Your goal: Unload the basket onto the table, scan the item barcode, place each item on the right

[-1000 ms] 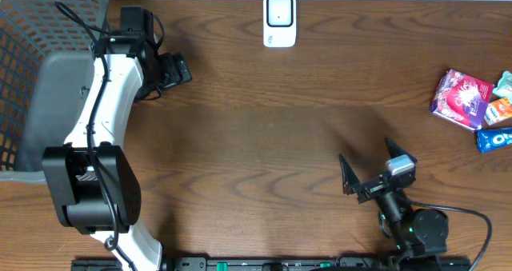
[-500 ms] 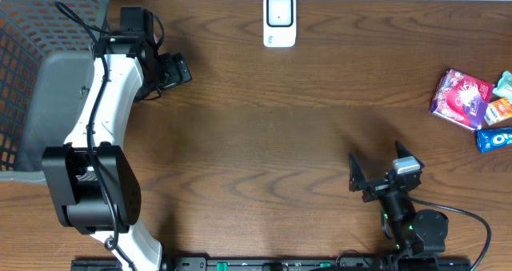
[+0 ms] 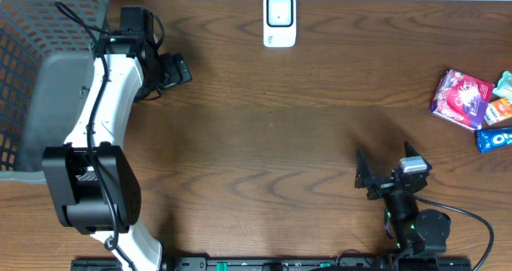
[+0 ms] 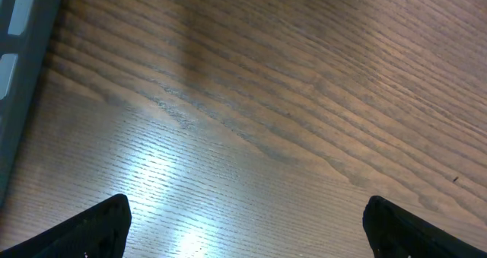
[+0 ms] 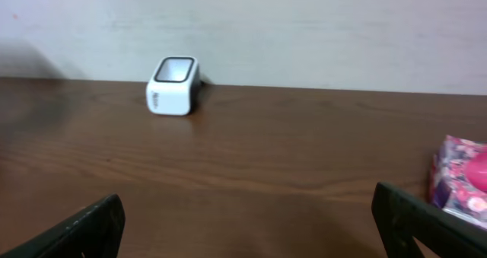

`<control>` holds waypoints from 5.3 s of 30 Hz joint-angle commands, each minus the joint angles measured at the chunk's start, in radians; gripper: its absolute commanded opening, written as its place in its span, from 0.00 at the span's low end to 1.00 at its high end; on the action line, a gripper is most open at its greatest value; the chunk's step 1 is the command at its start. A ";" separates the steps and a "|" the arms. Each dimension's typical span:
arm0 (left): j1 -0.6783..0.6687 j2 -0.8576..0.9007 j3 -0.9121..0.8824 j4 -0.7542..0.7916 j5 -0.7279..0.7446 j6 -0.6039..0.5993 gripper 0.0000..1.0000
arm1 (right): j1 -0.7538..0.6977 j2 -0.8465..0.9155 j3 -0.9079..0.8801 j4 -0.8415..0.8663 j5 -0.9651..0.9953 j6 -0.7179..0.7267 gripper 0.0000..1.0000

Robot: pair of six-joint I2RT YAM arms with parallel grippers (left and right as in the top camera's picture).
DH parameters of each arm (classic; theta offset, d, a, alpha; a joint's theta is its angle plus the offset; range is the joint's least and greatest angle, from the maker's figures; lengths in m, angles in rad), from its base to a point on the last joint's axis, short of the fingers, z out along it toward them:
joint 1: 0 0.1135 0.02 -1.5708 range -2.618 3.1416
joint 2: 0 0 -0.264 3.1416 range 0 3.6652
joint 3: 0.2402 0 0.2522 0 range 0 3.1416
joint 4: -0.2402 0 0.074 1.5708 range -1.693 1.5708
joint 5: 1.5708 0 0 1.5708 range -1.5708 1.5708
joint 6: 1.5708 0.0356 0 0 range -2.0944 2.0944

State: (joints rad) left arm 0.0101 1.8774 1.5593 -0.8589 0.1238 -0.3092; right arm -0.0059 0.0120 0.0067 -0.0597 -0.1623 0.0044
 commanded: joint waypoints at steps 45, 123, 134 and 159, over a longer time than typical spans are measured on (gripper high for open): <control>0.001 0.004 0.002 -0.003 -0.016 0.010 0.98 | -0.028 -0.007 0.000 -0.008 0.045 -0.088 0.99; 0.000 -1.876 -1.555 1.070 0.052 0.308 0.98 | -0.028 -0.007 0.000 -0.008 0.045 -0.088 0.99; 0.001 -1.876 -1.555 0.861 -0.058 0.316 0.98 | -0.028 -0.007 0.000 -0.008 0.045 -0.088 0.99; 0.001 -1.876 -1.555 0.789 -0.057 0.383 0.98 | -0.028 -0.006 0.000 -0.008 0.045 -0.088 0.99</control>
State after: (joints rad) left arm 0.0105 0.0101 0.0120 -0.0216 0.0673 0.0174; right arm -0.0296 0.0120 0.0067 -0.0631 -0.1123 -0.0708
